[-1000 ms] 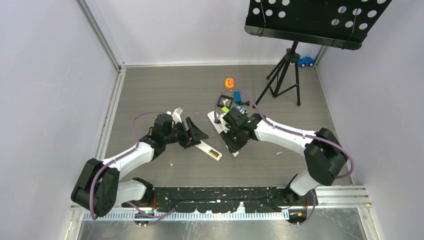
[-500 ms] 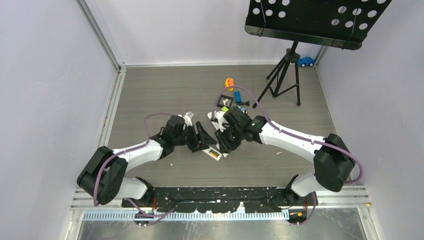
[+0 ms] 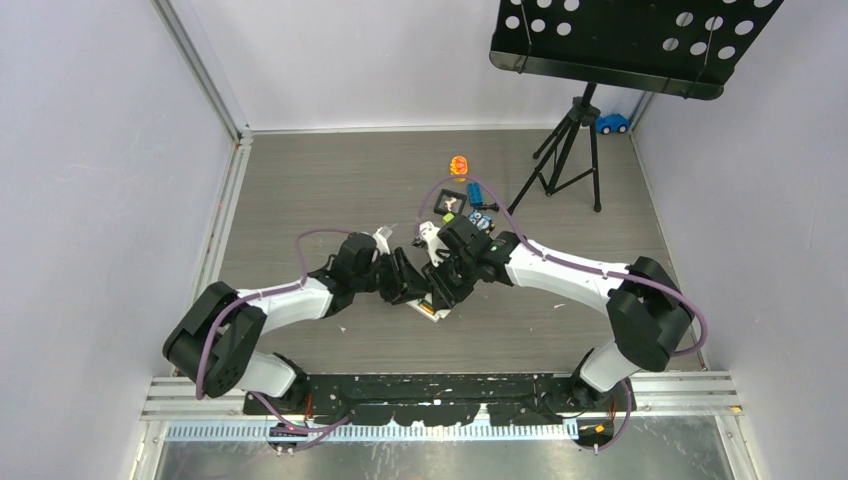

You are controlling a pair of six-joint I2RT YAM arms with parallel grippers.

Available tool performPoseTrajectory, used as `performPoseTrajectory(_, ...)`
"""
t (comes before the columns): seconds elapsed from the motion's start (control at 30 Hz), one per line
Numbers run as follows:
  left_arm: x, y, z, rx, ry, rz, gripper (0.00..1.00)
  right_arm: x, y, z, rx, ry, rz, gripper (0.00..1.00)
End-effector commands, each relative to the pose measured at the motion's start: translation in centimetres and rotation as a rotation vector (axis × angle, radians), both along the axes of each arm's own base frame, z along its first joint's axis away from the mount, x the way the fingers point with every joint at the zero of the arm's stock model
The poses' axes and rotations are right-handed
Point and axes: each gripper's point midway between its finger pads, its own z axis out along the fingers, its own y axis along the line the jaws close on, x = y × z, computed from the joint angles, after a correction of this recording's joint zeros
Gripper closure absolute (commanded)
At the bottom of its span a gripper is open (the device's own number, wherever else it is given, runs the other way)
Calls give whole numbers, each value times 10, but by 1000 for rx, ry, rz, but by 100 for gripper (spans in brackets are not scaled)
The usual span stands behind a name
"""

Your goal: Load the batteries into the remote control

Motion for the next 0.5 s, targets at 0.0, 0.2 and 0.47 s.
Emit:
performPoseTrajectory(0.0, 5, -11, 19, -60, -46, -16, 63, 12, 20, 18, 71, -43, 15, 66)
performPoseTrajectory(0.2, -1, -12, 14, -58, -30, -34, 73, 18, 24, 16, 68, -54, 14, 66)
performPoseTrajectory(0.47, 0, -15, 18, -63, -47, -54, 100, 20, 23, 18, 62, -65, 3, 52)
